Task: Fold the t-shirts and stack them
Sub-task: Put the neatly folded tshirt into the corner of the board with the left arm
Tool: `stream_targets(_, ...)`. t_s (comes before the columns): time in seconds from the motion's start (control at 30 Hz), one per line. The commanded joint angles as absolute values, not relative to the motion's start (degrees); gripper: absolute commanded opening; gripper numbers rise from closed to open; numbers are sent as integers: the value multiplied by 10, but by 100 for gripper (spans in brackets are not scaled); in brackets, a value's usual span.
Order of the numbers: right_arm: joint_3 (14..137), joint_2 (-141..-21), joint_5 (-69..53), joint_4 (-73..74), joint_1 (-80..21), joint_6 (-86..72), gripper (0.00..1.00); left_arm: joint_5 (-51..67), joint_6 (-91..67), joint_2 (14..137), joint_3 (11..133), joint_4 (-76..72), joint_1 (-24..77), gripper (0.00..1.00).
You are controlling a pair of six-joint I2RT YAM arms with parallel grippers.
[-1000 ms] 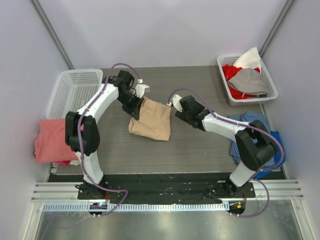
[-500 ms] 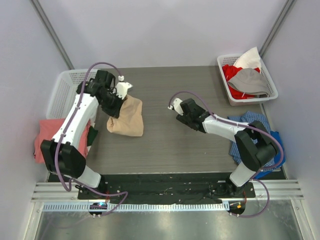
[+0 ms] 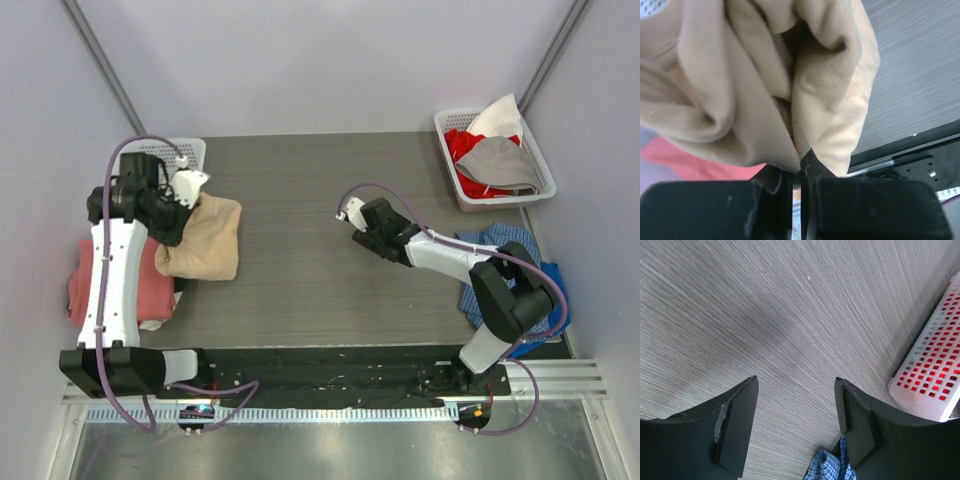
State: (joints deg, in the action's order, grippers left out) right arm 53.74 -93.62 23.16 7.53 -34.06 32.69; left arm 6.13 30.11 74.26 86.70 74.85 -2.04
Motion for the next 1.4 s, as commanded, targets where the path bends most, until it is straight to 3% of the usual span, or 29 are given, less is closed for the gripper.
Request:
stream_targets(0.0,535,-923,227,63,-344,319,69,63,378,686,839,756,-103,0)
stream_targets(0.4,533,-940,231,65,-345,320,69,191,539,631,808,816,-356,0)
stream_targets(0.77,532,-959,232,62,-344,324,69,298,660,702,817,849,-578,0)
stream_targets(1.0,536,-969,231,65,-344,323,69,299,650,773,827,797,-619,0)
stream_targets(1.37,536,-969,227,72,-344,319,69,257,514,772,780,550,-621,0)
